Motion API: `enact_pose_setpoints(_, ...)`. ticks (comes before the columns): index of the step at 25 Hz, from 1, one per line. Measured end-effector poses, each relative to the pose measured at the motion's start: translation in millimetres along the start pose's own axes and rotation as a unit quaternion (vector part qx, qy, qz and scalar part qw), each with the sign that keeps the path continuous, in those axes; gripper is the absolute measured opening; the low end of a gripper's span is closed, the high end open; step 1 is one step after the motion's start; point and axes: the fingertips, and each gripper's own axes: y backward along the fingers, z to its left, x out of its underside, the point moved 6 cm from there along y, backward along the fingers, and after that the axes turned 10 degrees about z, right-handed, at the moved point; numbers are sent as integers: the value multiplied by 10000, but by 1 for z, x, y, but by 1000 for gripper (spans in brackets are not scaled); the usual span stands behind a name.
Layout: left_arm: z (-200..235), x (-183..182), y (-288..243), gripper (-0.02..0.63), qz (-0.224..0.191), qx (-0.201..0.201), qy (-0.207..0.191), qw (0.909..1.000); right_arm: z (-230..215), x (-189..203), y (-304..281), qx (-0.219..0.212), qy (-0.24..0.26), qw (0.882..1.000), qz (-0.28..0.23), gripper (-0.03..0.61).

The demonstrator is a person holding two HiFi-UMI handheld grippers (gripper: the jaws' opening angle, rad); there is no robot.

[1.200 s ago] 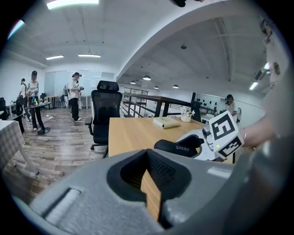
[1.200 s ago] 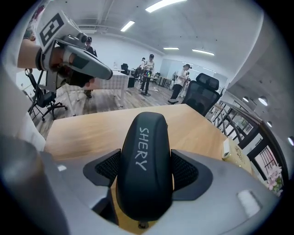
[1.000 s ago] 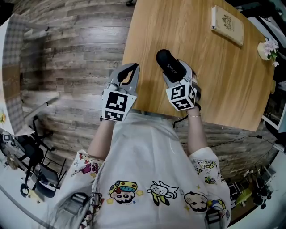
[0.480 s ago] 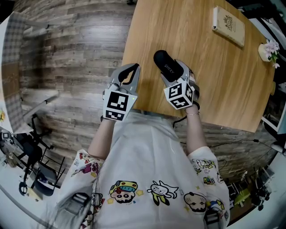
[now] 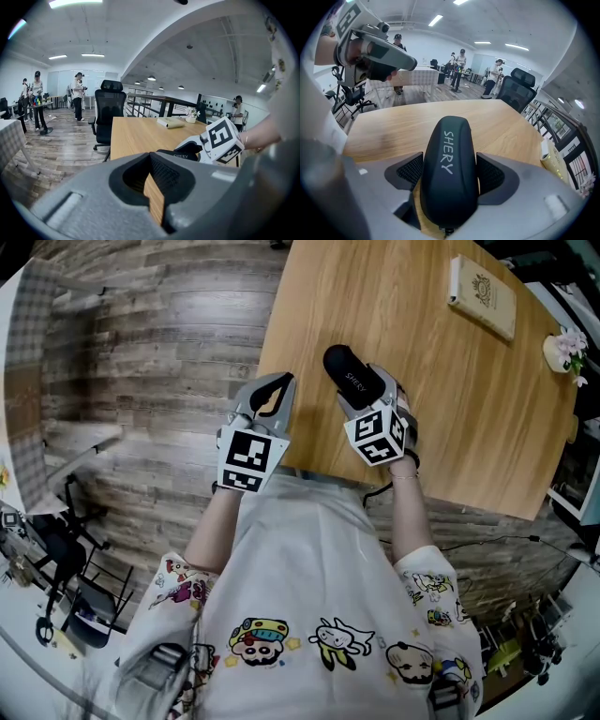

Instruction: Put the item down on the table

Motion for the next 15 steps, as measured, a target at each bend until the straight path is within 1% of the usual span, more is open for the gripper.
enact_pose_setpoints(5, 1, 1, 1, -1, -1, -15, 7, 10000, -3, -3, -1, -56, -75, 10000, -26, 373)
enact_pose_setpoints(15, 2, -2, 5, 0, -67, -22, -24, 10000, -5, -5, 7, 28, -137, 9999, -73, 387)
